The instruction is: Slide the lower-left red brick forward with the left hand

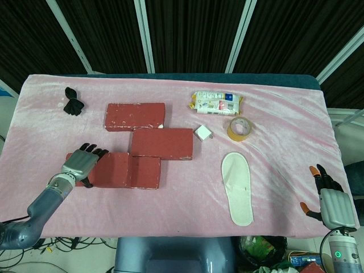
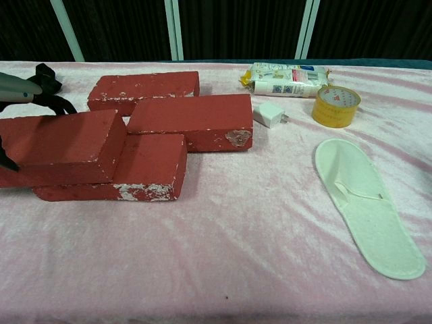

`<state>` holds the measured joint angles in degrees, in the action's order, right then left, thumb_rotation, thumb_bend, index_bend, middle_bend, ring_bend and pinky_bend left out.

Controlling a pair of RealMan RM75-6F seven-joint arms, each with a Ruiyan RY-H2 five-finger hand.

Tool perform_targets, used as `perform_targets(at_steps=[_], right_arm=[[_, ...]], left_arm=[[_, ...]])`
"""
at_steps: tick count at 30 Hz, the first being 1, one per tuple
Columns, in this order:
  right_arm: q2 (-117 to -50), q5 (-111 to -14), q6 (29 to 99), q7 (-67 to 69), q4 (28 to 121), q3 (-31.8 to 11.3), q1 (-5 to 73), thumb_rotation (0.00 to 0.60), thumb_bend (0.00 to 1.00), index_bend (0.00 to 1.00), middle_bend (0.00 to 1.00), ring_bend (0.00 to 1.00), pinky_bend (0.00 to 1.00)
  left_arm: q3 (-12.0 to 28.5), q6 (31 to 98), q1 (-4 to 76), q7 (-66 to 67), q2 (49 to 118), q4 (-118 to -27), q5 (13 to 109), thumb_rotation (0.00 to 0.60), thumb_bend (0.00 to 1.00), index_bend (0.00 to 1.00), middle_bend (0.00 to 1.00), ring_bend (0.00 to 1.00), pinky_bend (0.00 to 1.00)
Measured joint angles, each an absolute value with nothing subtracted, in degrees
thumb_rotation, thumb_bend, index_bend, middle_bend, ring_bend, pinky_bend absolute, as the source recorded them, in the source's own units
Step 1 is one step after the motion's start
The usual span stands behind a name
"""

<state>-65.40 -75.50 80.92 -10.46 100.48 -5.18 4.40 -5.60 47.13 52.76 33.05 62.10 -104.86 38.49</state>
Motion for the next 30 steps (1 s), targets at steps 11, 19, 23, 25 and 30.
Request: perform_targets(at_steps=[11, 19, 23, 25, 30], right_arm=[[-65.04, -76.01, 81.12, -9.98, 100.60, -4.95, 4.23, 0.600, 0.16, 0.08, 0.01, 0.12, 0.20], [-65.10, -75.59, 80.96, -10.18, 100.54, -5.05, 4.31, 0.600, 0.16, 0.08, 0.01, 0.12, 0.20], [-65.09, -75.56, 81.00, -10.17, 100.56, -5.04, 4.28, 0.600, 0.16, 0.08, 0.01, 0.12, 0.20], [-65.10, -75.58, 81.04, -10.18, 100.57, -5.04, 4.27, 0.600, 0.16, 0.08, 0.01, 0.12, 0.20], [-65.11, -75.60, 81.07, -10.19, 100.54, -5.04, 4.27, 0.600, 0.16, 0.08, 0.01, 0.12, 0.20]], left_arm=[[-5.89, 47.60, 53.02, 33.37, 62.16, -105.73, 38.35, 0.600, 0.22, 0.22, 0.14, 0.00, 0.00], [-5.89, 47.78, 52.68, 32.56, 61.69, -105.59, 38.99, 0.600, 0.21, 0.23, 0.14, 0.00, 0.00], [-5.90, 47.39, 52.56, 32.13, 61.53, -105.44, 39.40, 0.600, 0.22, 0.23, 0.14, 0.00, 0.00], [-5.95, 47.14, 52.55, 32.03, 61.45, -105.41, 39.58, 0.600, 0.21, 0.23, 0.14, 0.00, 0.00], [-5.89, 47.05, 52.57, 31.82, 61.30, -105.35, 40.19, 0.600, 0.21, 0.24, 0.14, 0.00, 0.00]])
